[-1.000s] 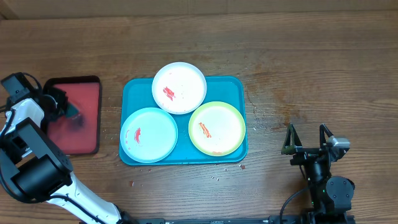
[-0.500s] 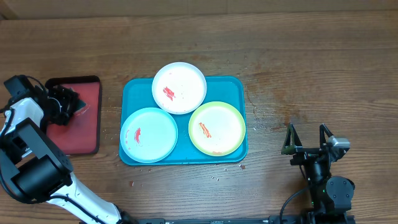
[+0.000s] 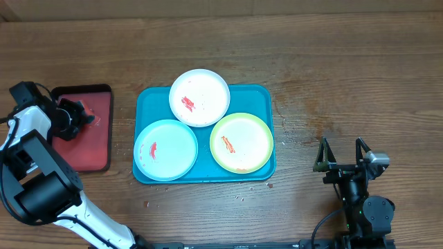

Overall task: Clean dirty plates on tray and stack at the side
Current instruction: 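Grasp the green sponge in the basin with the left gripper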

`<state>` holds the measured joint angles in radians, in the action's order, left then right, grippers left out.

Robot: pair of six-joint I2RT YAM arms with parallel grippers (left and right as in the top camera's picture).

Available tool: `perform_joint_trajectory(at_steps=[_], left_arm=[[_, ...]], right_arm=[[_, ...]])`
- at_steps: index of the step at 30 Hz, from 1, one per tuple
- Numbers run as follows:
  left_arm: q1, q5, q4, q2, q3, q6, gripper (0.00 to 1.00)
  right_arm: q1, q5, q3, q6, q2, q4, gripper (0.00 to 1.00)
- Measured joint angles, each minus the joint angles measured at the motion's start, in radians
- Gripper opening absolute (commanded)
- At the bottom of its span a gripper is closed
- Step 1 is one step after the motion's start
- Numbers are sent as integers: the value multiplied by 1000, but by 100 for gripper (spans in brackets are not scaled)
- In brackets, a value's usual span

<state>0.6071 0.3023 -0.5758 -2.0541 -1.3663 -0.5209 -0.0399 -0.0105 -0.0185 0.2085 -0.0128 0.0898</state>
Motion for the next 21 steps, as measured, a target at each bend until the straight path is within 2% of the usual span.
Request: perform_joint_trajectory(at_steps=[2,3,5,6,7,8,16,19,21], left_arm=[[0,0,-10,0,0,0,4],[0,0,-17,0,-1,0,16],[0,0,-30,0,-2,1,61],[0,-5,-35,0,-2,1,79],[0,-3,-42,0,-2,0,96],[1,2,-44,3,-4,1,100],[-20,-14,-71,16,-18,1,97],[-39,-59,-71,16,-18,2,89],[-60,-110,-71,16,-18,3,87]], right_arm=[[0,0,0,0,0,0,100],[0,0,0,0,0,0,100],[0,0,0,0,0,0,100],[0,0,0,0,0,0,100],[0,0,0,0,0,0,100],[0,0,0,0,0,0,100],[0,0,0,0,0,0,100],[0,0,0,0,0,0,100],[0,0,0,0,0,0,100]])
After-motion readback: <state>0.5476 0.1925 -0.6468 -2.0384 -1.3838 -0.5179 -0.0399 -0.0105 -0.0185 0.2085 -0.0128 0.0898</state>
